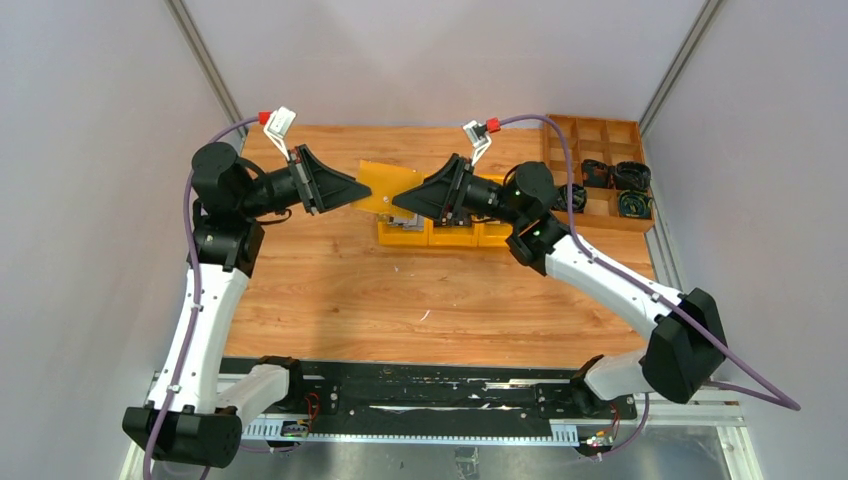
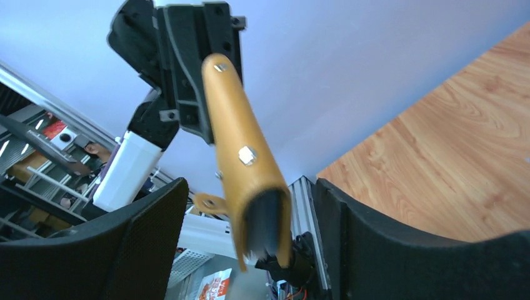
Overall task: Take the credit cards out of the card holder
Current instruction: Open the card holder at the center of the board.
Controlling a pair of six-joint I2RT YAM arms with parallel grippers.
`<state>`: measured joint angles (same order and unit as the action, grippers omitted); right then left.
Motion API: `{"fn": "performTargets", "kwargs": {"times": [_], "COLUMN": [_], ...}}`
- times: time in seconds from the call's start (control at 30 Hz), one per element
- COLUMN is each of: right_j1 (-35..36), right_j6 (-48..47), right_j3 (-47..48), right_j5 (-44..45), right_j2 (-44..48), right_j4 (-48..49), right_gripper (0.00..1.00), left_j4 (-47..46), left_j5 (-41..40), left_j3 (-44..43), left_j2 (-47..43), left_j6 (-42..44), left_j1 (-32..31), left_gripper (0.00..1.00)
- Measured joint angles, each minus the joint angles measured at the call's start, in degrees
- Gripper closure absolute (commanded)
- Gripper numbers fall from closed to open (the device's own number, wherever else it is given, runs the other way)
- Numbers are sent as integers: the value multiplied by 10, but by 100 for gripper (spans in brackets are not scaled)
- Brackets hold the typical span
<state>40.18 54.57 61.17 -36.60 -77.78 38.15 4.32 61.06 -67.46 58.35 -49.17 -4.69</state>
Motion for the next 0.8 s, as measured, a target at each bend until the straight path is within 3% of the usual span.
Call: {"fn": "performTargets", "kwargs": {"times": [0.17,0.2,0.23,0.3,0.37,0.47,0.6,0.8], "right_j1": [-5,-5,-5,-6,-6,-1,13,36], "right_j6": [37,40,43,48,47,41,16,-19], "right_j3": [30,31,31,31,31,31,31,31], "right_j5": [-31,-34,-37,-42,-43,-37,-14,19], "right_j2": [-20,-22,-25,-29,-29,-28,-27,-24], "right_j4": [31,31,30,34,33,34,33,32], "right_gripper": [77,84,93,99,100,100,100,100], "left_j4": [70,78,85,102,114,114,85,73], "left_j5": [17,20,21,18,13,3,-8,-13], "left_j3": [-4,-6,-9,-12,-12,-1,51,83], "left_j2": [0,0,-2,-6,-10,-17,-35,-43], "left_j6": [73,84,95,115,130,134,97,57], "left_j1": [0,0,0,1,1,-5,-34,-63], "left_gripper": [100,96,86,66,36,25,28,57]}}
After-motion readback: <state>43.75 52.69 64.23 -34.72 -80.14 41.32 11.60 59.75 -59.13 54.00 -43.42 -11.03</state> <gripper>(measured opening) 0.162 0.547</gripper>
